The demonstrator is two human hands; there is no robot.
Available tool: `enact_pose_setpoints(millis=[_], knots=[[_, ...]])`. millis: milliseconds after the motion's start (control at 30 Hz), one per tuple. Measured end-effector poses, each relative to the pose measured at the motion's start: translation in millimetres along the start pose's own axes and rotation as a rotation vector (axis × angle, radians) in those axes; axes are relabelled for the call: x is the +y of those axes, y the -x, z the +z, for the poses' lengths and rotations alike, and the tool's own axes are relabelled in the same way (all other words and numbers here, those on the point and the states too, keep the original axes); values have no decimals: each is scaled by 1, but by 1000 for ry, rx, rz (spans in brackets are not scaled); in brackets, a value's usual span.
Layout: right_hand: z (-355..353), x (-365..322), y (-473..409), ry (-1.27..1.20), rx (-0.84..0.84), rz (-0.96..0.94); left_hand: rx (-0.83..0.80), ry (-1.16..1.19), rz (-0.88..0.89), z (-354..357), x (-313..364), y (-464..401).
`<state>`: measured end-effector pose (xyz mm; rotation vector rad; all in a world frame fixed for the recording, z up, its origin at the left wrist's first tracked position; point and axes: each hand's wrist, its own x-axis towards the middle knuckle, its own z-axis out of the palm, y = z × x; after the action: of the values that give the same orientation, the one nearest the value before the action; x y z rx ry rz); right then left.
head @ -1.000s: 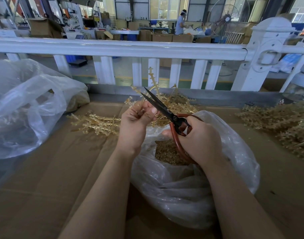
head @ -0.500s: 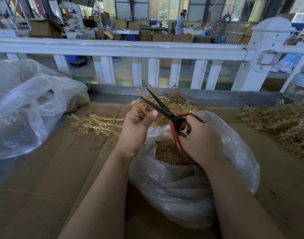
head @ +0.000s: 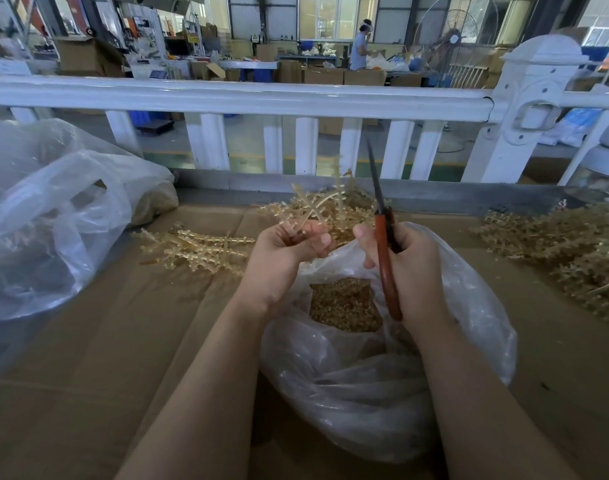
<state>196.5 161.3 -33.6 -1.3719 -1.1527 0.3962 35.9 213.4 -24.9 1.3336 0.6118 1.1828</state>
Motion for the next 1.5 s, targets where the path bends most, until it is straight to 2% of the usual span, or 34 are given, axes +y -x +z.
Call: enact_pose_setpoints(millis=[133, 433, 667, 800, 867, 1100, 1333, 1500], knots=[[-1, -1, -2, -92, -30, 38, -99, -70, -32, 2, -2, 1], [-1, -7, -1, -129, -74, 82, -166, -10, -31, 3, -2, 1], [1, -3, -2, -1, -90, 55, -42, -13, 15, 4, -1, 1], [-1, -1, 1, 118, -52, -37, 160, 143, -13, 1, 0, -1], [0, 0, 3, 218, -81, -91, 207, 203, -31, -2, 2, -1], [1, 5, 6, 514, -171, -249, 207, 256, -60, -2, 5, -1], [0, 3, 6, 592, -162, -292, 174, 242, -62, -2, 6, 0], [0, 6, 5, 644, -148, -288, 93, 239, -41, -4, 7, 1]])
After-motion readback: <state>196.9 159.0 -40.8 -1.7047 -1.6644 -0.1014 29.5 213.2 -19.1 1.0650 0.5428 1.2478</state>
